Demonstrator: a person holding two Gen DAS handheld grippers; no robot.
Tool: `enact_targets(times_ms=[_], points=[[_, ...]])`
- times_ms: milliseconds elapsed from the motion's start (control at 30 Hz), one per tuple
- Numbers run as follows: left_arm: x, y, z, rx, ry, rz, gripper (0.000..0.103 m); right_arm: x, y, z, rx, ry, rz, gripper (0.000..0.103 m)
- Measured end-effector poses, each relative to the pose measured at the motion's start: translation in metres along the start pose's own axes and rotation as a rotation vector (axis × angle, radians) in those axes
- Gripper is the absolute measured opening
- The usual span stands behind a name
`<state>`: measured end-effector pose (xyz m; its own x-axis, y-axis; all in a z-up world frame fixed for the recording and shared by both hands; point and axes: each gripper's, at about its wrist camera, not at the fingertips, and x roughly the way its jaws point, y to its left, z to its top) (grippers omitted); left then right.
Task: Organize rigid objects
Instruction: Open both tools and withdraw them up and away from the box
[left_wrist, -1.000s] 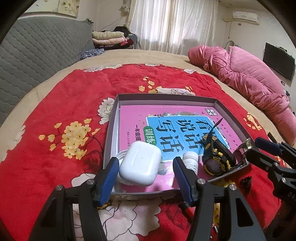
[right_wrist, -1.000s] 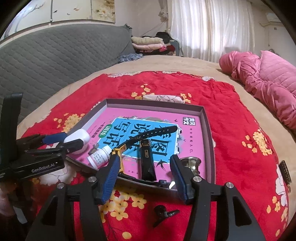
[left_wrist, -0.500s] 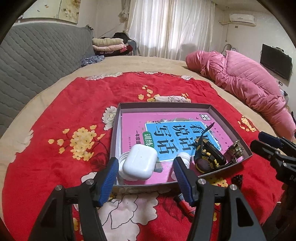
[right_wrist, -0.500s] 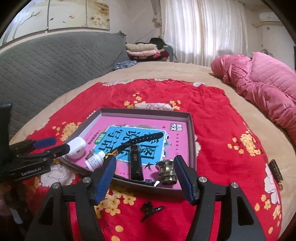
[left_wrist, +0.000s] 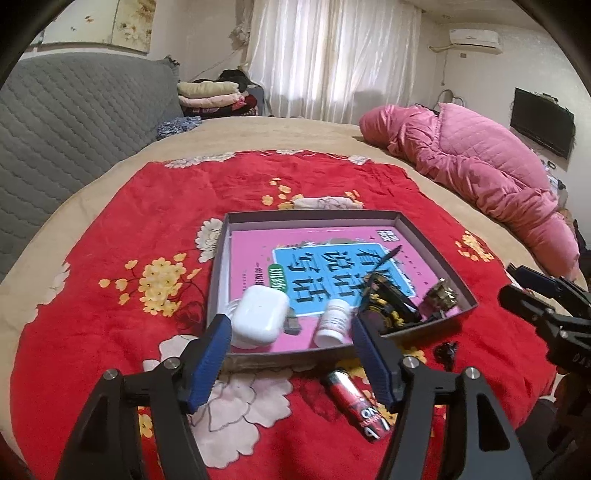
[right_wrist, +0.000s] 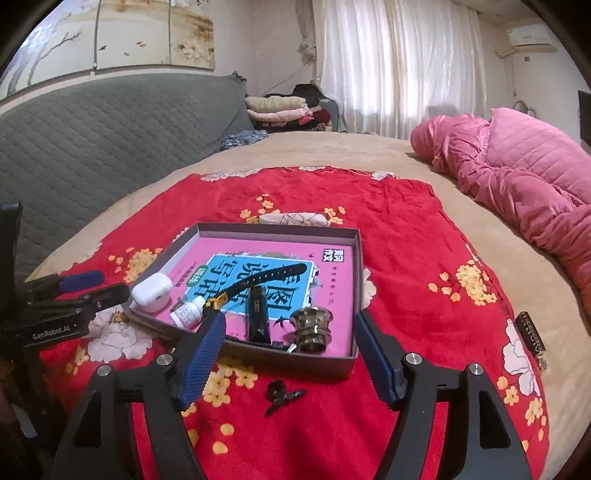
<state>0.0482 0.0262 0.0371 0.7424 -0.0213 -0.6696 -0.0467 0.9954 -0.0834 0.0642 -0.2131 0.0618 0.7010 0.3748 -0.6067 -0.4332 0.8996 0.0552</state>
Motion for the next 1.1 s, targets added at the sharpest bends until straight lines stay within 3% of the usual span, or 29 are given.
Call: enact_targets(times_ms=[500,1100], points=[[-0.005,-0.029,-0.016,0.029,0.083,-0.016,0.067,-0.008,0.019,-0.017,-0.029,0.038,0.027,0.073],[0.019,-0.046,-0.042,0.017,0.233,-0.04,0.067,0.014,0.018,-0.044,-0.003,0.161,0.048,0.073]])
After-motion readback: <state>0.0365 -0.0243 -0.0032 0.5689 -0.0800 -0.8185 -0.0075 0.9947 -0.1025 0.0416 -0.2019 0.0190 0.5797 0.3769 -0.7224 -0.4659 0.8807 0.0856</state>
